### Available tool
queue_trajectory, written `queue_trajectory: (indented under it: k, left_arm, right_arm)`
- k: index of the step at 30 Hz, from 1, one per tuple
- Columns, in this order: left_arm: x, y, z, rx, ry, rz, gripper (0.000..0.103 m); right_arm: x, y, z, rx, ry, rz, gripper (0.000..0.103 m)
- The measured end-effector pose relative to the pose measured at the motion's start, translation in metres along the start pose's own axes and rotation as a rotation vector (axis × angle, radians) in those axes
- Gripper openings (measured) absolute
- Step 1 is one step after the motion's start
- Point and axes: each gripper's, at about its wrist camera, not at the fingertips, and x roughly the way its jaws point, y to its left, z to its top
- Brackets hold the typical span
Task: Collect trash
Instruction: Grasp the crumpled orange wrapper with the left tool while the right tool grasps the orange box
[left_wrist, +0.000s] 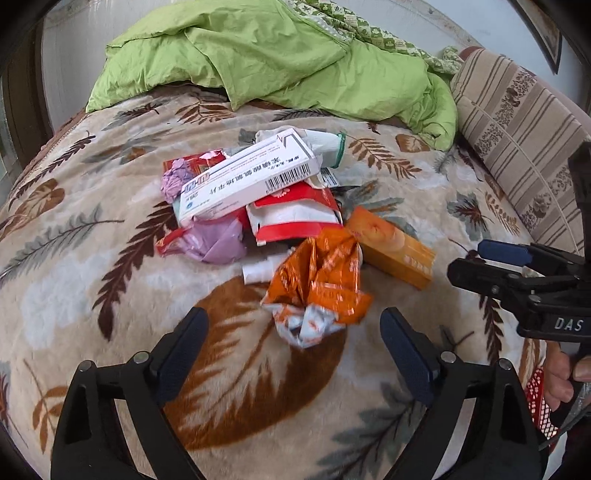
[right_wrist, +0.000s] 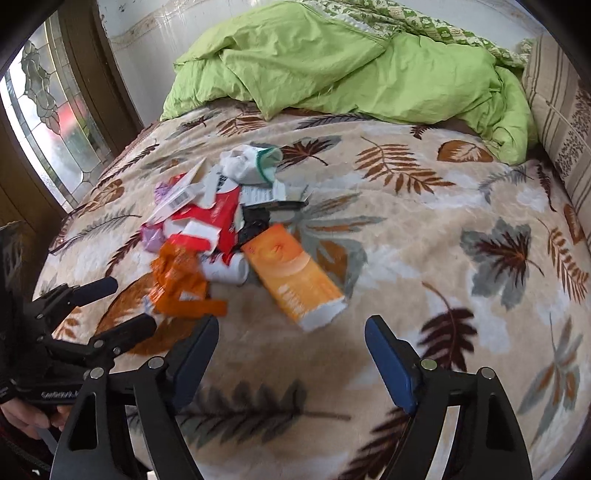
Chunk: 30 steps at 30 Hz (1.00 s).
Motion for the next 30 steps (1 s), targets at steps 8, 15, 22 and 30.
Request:
queue_trajectory:
  k: [8, 15, 22, 30]
  left_arm:
    - [0.024, -0.005, 0.011, 0.022, -0.019, 0.007, 0.082]
    - [0.029, -0.009, 0.009, 0.065, -0.041, -0.014, 0.061]
    - [0.014, 0.000, -0.001, 0.032, -0.049, -0.061, 0.057]
    - [-0.001, -0.007, -0.013, 0.030, -0.037, -0.086, 0.057]
  right_arm:
    - [0.049, -0.003, 0.027, -0.079, 0.062, -0.006, 0.084]
    - [0.073, 0.001, 0.023, -0.087, 0.113, 0.016, 0.061]
    - [0.051, 0.002, 0.005, -0.007, 0.067, 0.007, 0.055]
    - [0.034, 0.009, -0.020, 0.027, 0.058, -0.017, 0.053]
